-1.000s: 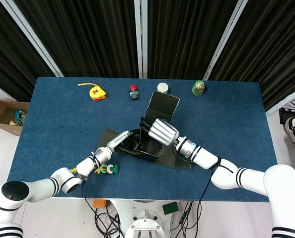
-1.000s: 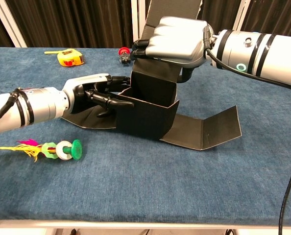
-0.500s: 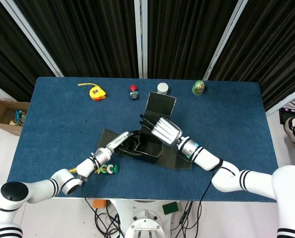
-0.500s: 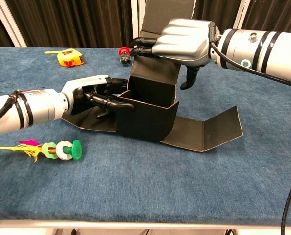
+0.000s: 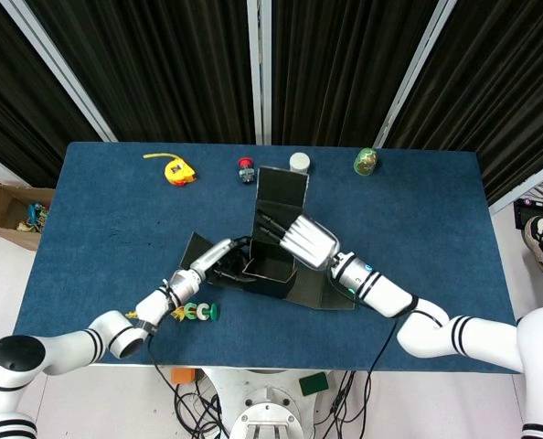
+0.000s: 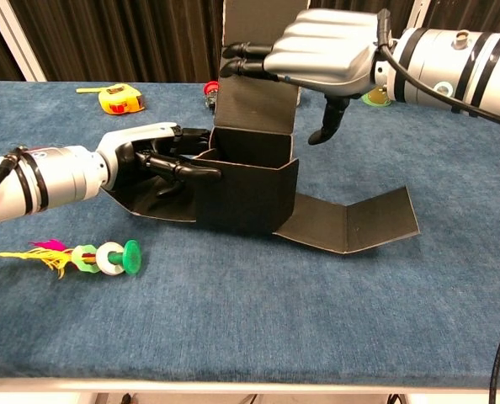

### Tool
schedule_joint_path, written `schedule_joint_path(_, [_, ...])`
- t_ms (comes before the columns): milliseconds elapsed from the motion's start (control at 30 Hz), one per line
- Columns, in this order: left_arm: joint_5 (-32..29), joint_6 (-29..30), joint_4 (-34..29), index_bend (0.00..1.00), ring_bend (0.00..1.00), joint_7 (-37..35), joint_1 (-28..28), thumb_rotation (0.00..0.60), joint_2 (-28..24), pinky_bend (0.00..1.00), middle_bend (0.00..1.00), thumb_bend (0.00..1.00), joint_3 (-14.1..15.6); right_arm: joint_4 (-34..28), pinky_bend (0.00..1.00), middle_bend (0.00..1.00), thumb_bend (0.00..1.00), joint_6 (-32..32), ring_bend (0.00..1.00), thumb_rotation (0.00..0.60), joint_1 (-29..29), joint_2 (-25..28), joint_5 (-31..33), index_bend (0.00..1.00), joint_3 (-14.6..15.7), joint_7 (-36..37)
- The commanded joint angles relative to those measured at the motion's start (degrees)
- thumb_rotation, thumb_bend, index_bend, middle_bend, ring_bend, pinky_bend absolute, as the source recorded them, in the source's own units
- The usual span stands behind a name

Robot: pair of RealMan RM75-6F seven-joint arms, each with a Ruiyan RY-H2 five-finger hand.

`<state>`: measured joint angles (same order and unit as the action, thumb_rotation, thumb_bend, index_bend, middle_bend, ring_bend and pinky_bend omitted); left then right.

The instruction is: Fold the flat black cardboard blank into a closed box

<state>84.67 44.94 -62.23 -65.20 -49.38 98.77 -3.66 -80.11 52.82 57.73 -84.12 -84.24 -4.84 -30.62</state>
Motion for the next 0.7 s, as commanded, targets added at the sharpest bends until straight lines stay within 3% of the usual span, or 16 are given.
schedule_joint_path(33, [-0.2,-0.3,-0.3,0.28,0.50,0.4,0.0,0.484,-0.2,0.85,0.30,0.06,-0.1,0.3,1.00,0.00,0.00,0.6,0.68,0.600,-0.3,-0.1,-0.8,0.00,-0.3,2.2])
schedule_joint_path(367, [-1.1,0.3,-1.0,0.31,0.51,-0.2,1.0,0.483,-0.4,0.85,0.33,0.06,-0.8,-1.0,1.00,0.01,0.06,3.3,0.68,0.600,-3.9,1.6,1.2,0.00,-1.6,10.6])
schedule_joint_path(700, [-0.5,5.0,-6.2,0.31,0.51,-10.2,4.0,0.480,-6.5,0.85,0.33,0.06,-2.2,-0.7,1.00,0.09,0.12,15.4,0.69,0.600,-13.2,6.5,2.5,0.00,-4.1,27.5])
